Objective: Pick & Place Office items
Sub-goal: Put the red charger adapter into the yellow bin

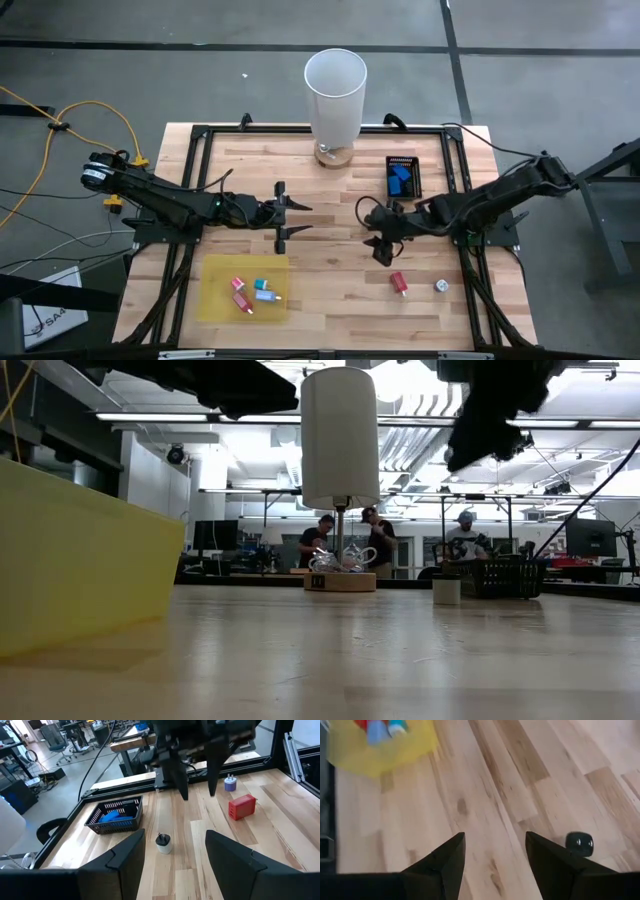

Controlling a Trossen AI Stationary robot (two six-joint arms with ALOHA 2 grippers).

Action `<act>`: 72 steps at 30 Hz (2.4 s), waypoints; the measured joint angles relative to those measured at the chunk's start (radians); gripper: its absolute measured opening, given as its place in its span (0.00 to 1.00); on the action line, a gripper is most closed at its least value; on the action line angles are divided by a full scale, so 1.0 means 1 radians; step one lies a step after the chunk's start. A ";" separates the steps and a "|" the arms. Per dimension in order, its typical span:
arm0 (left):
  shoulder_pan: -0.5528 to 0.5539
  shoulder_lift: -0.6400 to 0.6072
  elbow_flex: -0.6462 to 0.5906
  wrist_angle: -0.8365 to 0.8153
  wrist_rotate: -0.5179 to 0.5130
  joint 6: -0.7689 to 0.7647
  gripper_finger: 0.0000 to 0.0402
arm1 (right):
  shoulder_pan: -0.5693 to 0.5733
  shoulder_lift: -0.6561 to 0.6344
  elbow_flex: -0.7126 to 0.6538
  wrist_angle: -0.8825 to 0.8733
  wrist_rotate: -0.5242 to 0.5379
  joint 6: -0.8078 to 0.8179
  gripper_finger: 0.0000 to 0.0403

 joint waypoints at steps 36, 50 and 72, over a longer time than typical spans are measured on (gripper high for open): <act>0.000 0.000 0.000 0.000 0.003 0.000 0.50 | 0.225 0.010 0.201 -0.126 0.003 0.387 0.48; 0.000 0.000 0.000 0.000 0.003 0.000 0.50 | 0.240 0.009 0.201 -0.126 -0.006 0.387 0.48; 0.000 0.000 0.000 0.000 -0.001 0.000 0.50 | 0.542 0.009 0.201 -0.127 0.037 0.676 0.48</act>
